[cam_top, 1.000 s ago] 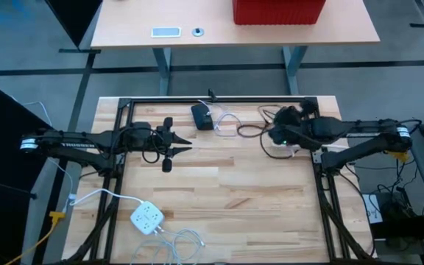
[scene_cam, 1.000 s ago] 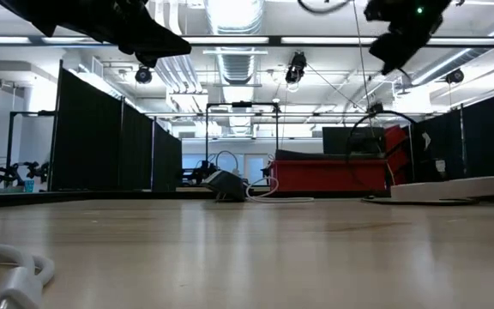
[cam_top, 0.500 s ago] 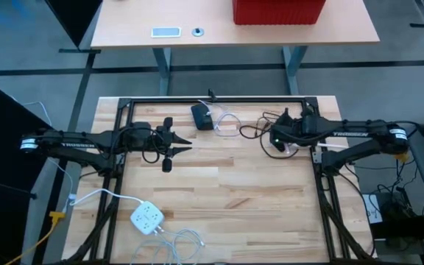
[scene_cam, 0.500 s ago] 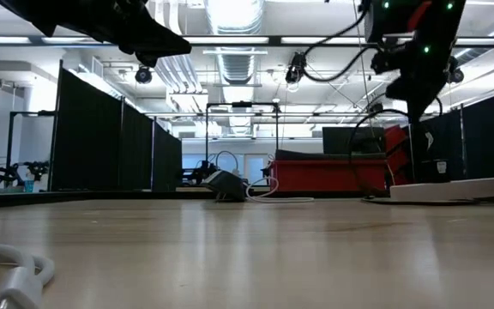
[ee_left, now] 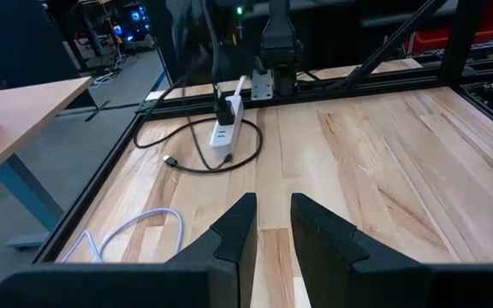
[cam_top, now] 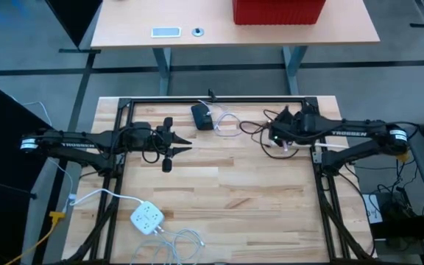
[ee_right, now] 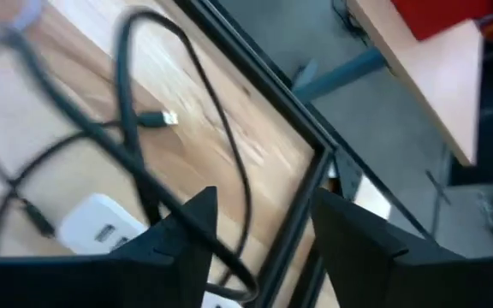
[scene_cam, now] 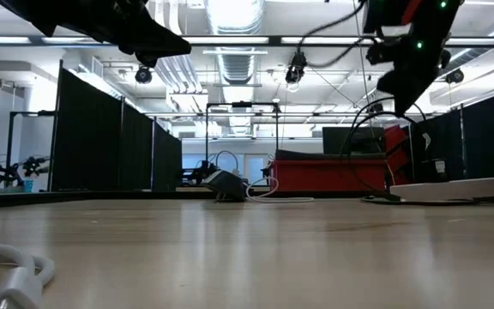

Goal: Insert USB
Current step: Move the top white outlet extension

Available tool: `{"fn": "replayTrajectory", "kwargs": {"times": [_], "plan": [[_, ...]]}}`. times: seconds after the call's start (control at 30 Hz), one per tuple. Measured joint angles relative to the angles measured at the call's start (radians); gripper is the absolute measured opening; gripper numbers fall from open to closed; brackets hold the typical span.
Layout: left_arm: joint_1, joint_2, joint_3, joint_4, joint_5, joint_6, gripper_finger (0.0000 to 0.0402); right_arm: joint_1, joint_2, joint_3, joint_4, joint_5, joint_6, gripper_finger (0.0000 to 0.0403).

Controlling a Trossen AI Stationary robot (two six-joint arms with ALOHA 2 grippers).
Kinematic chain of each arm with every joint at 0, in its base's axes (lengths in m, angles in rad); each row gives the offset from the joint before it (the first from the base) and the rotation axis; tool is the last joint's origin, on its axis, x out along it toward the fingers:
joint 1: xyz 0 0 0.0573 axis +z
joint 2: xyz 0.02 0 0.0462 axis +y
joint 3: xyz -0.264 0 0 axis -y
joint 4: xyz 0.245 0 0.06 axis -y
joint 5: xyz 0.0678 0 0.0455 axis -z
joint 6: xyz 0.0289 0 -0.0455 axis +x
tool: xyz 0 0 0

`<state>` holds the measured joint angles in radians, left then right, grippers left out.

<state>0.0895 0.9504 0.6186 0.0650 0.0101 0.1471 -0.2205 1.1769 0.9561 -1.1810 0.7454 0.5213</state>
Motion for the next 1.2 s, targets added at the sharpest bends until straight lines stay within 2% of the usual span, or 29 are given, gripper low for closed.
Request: {"fn": "replayTrajectory", "kwargs": {"times": [0.23, 0.3, 0.5, 0.67, 0.73, 0.8, 1.0, 1.2], "plan": [[0.000, 0.000, 0.000, 0.000, 0.000, 0.000, 0.0064, 0.002, -0.077, 0.038, 0.119, -0.198, -0.192, 0.0191], [0.000, 0.000, 0.000, 0.000, 0.000, 0.000, 0.0064, 0.002, -0.088, 0.038, 0.157, -0.222, -0.231, 0.0193], [0.000, 0.000, 0.000, 0.001, 0.000, 0.000, 0.0064, 0.001, -0.074, 0.038, 0.176, -0.126, -0.271, 0.0191], [0.000, 0.000, 0.000, 0.002, 0.000, 0.000, 0.0064, 0.001, -0.047, 0.038, 0.180, 0.051, -0.236, 0.0190], [0.000, 0.000, 0.000, 0.001, 0.000, 0.000, 0.0064, -0.002, -0.041, 0.038, 0.184, 0.077, -0.230, 0.0190], [0.000, 0.000, 0.000, 0.001, 0.000, 0.000, 0.0064, -0.001, -0.040, 0.038, 0.194, 0.036, -0.252, 0.0190], [0.000, 0.000, 0.000, 0.000, 0.000, 0.000, 0.0064, 0.003, -0.044, 0.037, 0.266, -0.201, -0.387, 0.0190], [0.000, 0.000, 0.000, 0.000, 0.000, 0.000, 0.0064, 0.034, -0.035, 0.037, 0.388, -0.253, -0.659, 0.0190]]}}
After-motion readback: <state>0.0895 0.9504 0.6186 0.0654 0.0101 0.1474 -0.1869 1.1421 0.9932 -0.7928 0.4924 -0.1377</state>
